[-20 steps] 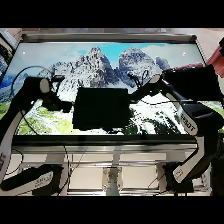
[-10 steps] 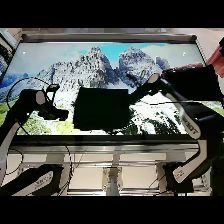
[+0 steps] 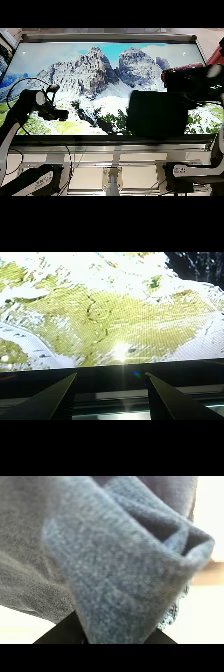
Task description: Fold the clothes and pants, and hang the long-sleeved shirts on hangers.
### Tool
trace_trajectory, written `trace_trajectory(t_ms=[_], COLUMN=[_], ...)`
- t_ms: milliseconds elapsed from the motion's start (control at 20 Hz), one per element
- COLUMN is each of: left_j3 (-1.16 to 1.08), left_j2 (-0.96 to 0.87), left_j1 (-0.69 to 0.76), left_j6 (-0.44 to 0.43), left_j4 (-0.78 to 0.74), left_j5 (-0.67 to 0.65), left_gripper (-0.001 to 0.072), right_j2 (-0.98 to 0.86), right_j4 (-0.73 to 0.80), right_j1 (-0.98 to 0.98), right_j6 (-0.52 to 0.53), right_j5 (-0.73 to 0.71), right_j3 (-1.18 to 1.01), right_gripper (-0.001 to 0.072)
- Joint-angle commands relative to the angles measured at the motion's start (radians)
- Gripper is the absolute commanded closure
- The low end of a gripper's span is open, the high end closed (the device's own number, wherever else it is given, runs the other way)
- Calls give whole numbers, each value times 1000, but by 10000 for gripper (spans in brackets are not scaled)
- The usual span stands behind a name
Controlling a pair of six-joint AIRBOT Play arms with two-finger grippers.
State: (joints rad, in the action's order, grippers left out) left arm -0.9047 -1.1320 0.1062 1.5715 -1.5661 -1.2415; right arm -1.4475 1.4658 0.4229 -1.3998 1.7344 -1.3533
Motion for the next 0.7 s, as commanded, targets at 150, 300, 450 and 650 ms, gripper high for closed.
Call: trace_trajectory(t_ms=[150,300,450,650], left_j3=[0,0,0,0], left_j2=[1,1,1,1], left_j1=[-1,-1,-1,-1], left_j6=[0,0,0,0], left_j4=[0,0,0,0], left_j5=[0,0,0,0], left_gripper=[222,221,222,222], right_j2=[64,64,95,195], right_j4=[123,131,122,19], right_j1=[401,493,509,450], right_j6=[-55,-103,-111,-110], right_j5=[-16,-22,-29,-68], right_j3=[140,141,141,105], right_gripper=[626,20,24,41])
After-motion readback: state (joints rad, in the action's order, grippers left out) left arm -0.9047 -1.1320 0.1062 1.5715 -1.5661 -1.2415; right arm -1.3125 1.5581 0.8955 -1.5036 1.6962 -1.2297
